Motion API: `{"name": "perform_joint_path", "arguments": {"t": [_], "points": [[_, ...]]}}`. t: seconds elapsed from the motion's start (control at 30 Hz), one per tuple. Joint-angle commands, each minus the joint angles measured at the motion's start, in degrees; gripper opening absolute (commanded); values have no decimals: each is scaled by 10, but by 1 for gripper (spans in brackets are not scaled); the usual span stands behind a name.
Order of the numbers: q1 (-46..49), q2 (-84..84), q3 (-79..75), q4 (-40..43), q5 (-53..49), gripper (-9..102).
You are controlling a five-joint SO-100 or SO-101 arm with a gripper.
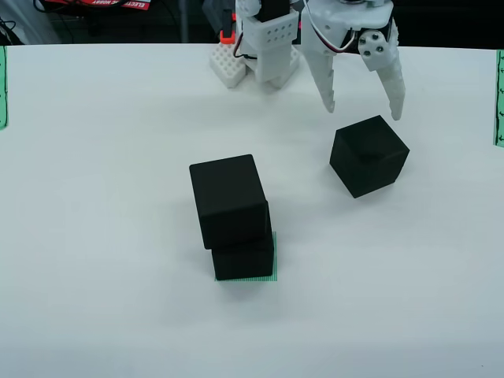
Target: Stack 3 Blocks on the chosen place.
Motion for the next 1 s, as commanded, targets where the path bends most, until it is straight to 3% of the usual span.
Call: {"name": "perform_joint_path", "arguments": {"t": [0.0,0.4,0.7,0.8,0.97], "points": [[7,18,17,-25,1,29],[2,70,86,-166,208,29],[-8,139,115,-222,262,29],[-29,184,130,-249,241,29],[-13,184,92,-177,81,30]]}}
